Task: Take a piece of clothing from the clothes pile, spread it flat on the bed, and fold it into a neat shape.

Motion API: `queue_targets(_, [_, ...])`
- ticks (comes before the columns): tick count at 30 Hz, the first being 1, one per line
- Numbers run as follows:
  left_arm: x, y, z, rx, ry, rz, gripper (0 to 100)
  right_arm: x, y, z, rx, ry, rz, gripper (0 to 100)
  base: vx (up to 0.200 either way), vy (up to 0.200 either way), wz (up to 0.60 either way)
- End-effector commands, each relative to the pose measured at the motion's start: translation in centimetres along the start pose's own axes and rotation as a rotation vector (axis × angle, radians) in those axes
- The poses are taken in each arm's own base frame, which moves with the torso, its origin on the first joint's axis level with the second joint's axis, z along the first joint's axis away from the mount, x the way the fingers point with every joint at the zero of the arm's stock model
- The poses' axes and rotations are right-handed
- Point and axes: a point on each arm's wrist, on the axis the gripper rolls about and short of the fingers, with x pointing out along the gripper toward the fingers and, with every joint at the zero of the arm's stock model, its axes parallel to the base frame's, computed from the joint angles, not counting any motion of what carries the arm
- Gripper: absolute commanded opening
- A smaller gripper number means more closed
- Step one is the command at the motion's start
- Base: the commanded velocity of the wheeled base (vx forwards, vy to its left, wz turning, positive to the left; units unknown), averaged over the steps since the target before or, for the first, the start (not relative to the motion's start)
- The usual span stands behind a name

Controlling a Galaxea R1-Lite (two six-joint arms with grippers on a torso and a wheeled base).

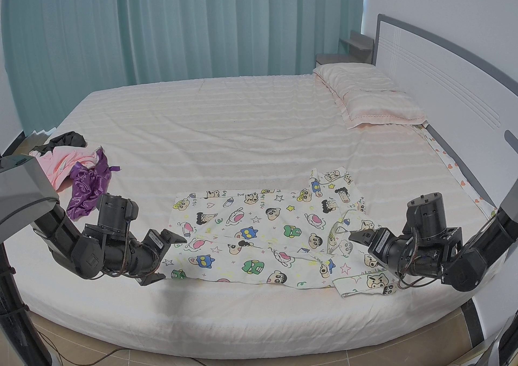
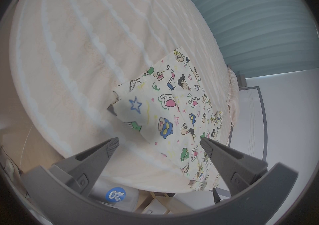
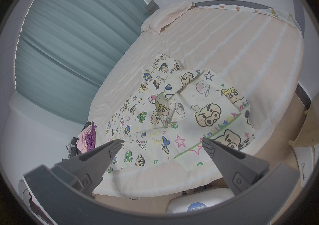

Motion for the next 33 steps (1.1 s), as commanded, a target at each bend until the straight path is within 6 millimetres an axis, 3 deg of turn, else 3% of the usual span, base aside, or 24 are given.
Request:
queue_targets(1, [0.2,0.1,-0.6,0.019,0.012,0.0,100,-0.5,-0.2,-0.3,-0.003,0.015,0.005,100,0.0,0.0,0.0])
queue_targets(9, [0.3,0.4,-2.2,0.067,0.01,-0.073,100,-0.2,-0.4,-0.6,-0.011,0.029,-0.006,100,0.0,0.0,0.0])
queue_targets(15, [0.3,0.4,-2.2,0.068,0.004,-0.083,100,-0.3,-0.2,-0.7,-0.015,0.03,0.0,100,0.0,0.0,0.0])
queue_targets(28, [0.1,0.7,-1.3,0.05,-0.032,-0.077,100,-0.4,-0.4,-0.9,-0.02,0.032,-0.007,100,0.0,0.2,0.0])
queue_targets(33, [0.1,0.7,-1.3,0.081,-0.033,-0.076,100,-0.4,-0.3,-0.9,-0.022,0.03,-0.005,100,0.0,0.0,0.0])
